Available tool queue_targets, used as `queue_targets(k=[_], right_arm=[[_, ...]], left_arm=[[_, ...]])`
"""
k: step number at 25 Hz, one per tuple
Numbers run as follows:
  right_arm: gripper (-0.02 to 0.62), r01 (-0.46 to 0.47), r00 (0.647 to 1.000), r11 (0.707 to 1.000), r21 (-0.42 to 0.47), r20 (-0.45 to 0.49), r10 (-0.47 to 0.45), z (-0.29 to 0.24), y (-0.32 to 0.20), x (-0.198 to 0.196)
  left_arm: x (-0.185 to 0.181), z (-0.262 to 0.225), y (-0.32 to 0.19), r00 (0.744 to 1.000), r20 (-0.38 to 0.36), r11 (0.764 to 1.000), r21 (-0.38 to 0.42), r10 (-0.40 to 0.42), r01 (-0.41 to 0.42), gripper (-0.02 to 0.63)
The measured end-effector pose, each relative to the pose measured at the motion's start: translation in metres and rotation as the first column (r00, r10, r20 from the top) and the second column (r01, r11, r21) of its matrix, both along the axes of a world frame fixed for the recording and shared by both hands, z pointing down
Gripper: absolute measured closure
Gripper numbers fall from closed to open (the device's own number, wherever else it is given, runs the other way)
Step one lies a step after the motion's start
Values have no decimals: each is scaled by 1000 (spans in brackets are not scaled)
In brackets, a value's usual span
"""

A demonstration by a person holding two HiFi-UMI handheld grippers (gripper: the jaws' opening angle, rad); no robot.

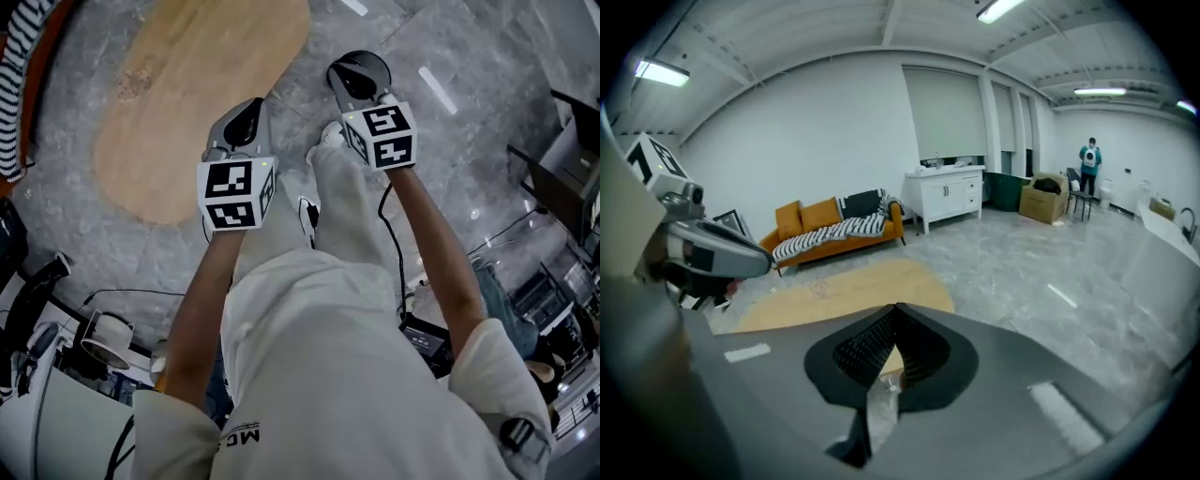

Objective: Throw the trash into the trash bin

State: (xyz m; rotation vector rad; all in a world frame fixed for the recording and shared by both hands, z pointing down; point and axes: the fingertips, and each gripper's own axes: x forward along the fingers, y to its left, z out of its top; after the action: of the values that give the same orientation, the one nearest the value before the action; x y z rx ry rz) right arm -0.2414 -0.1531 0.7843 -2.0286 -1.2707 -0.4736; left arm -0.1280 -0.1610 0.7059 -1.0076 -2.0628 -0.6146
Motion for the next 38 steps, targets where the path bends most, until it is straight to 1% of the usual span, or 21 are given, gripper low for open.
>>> queue_targets(k=[3,6,8,10,15,20,25,31,34,38], right_arm=[[574,50,998,997,-58,-27,-51,-48,12,25],[574,81,995,990,-118,-48,-87,-90,27,51],[574,88,992,987,-137,-77,-99,-116,28,67],[574,85,989,983,-163,-105,-103,-145,28,75],[574,110,980,959,-262,-131,-148,-219,30,92],[574,163,970,920,-356,-112,-215,-280,20,116],[574,176,966,889,-422,-98,-238,-310,20,144],[574,117,971,875,-470,-132,-201,-347,12,163],[574,100,972,866,-489,-137,-190,-357,0,177],[574,134,956,866,-482,-167,-241,-351,-10,195]], left_arm=[[25,-34,13,999,25,999,-43,-25,26,606],[47,-65,22,998,58,997,-80,-4,9,606],[60,-85,15,997,72,996,-85,15,-8,606],[63,-105,6,996,87,995,-92,37,-29,606],[63,-163,-3,991,112,986,-155,75,-57,606],[69,-210,-10,986,129,978,-193,105,-79,606],[91,-230,-6,981,136,968,-228,135,-102,606],[116,-257,-12,973,131,952,-266,192,-152,606],[120,-270,-13,966,165,945,-294,197,-142,606],[118,-278,-15,955,216,941,-313,205,-131,606]])
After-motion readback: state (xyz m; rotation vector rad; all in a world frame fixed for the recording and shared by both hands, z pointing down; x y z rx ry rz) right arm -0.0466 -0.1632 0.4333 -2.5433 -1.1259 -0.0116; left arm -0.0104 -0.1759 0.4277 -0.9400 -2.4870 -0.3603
